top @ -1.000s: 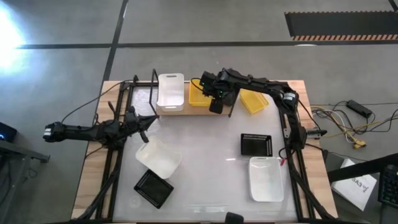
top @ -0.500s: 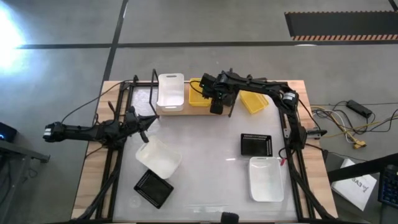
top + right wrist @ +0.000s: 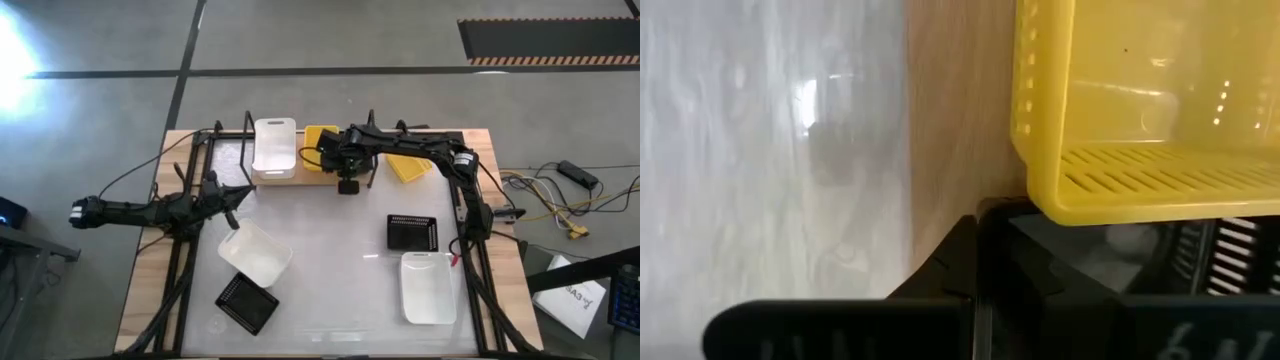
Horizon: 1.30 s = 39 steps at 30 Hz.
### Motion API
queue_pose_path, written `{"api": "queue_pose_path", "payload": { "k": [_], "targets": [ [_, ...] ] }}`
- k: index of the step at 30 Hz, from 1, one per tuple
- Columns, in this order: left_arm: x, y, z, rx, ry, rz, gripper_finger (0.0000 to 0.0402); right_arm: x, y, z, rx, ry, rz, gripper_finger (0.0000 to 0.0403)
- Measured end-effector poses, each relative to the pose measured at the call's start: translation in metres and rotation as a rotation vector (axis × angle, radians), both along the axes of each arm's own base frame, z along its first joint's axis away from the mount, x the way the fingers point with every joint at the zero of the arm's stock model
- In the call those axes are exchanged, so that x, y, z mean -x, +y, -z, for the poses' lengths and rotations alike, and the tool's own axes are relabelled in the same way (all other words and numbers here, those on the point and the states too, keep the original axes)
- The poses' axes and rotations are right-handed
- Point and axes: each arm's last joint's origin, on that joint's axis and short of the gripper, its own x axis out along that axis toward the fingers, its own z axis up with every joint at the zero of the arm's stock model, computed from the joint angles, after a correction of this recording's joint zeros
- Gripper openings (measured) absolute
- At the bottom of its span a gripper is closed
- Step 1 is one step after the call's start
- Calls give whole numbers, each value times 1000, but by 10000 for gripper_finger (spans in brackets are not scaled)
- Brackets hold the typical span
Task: Stack baskets on shelf by color
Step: Adjust the stacked yellow bins and black bin on the shelf
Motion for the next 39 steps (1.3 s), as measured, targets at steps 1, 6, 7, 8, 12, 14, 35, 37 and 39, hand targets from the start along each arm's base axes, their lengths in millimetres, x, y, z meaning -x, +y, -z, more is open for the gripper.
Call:
{"api": "queue_pose_path", "payload": {
  "k": [1,6,7,8,12,14,35,37,39],
  "targets": [
    [0,0,0,0,0,0,4,0,0,0,1,1,-2,13],
    [0,0,0,0,0,0,4,2,-6,0,27,12,0,13],
    [0,0,0,0,0,0,4,2,-6,0,28,13,1,13],
    [0,0,0,0,0,0,4,3,-7,0,28,13,-1,13],
    [0,0,0,0,0,0,4,3,-7,0,25,9,22,13],
    [0,0,0,0,0,0,4,3,-7,0,22,7,37,13],
    [0,0,0,0,0,0,4,-14,-4,-51,48,-191,-15,143],
    [0,0,0,0,0,0,4,-18,-3,-47,0,-228,-35,144],
    [0,0,0,0,0,0,4,-22,-5,-38,-4,-233,-38,144]
  ]
}}
